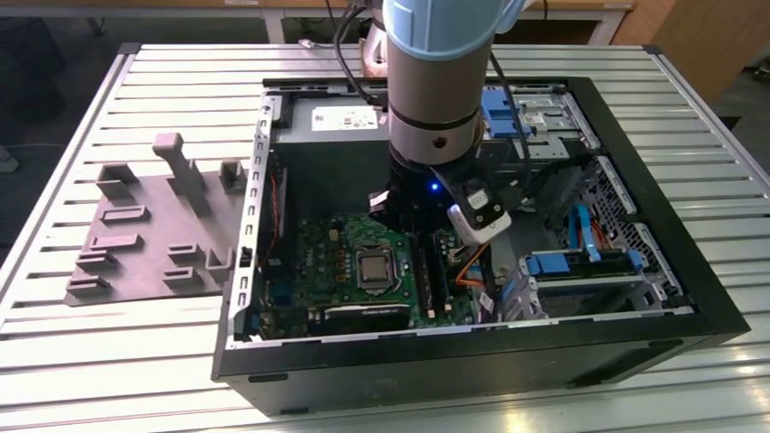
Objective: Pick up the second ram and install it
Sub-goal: 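Insert the second ram into the second slot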
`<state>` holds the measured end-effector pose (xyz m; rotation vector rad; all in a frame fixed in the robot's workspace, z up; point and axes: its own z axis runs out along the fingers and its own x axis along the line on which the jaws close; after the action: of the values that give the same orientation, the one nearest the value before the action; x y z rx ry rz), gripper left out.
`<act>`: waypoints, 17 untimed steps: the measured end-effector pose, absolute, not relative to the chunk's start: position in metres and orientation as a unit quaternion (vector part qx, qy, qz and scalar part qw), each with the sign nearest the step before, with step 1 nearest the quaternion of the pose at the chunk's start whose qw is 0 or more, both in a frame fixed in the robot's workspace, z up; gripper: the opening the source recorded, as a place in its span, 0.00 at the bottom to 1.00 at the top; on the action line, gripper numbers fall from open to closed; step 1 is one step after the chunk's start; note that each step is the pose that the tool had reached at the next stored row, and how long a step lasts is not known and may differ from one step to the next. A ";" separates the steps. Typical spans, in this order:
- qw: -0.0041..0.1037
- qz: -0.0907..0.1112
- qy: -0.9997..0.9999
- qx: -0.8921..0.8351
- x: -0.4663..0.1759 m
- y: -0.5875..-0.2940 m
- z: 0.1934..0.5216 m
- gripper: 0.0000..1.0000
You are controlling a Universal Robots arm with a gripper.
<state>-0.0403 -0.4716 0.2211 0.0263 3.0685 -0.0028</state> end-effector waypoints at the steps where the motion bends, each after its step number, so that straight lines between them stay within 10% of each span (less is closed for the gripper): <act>1: 0.036 -0.001 0.999 0.009 -0.040 -0.472 0.221 0.12; 17: 0.037 -0.001 0.999 0.009 -0.040 -0.472 0.219 0.19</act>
<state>-0.0403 -0.4716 0.2194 0.0263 3.0685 -0.0026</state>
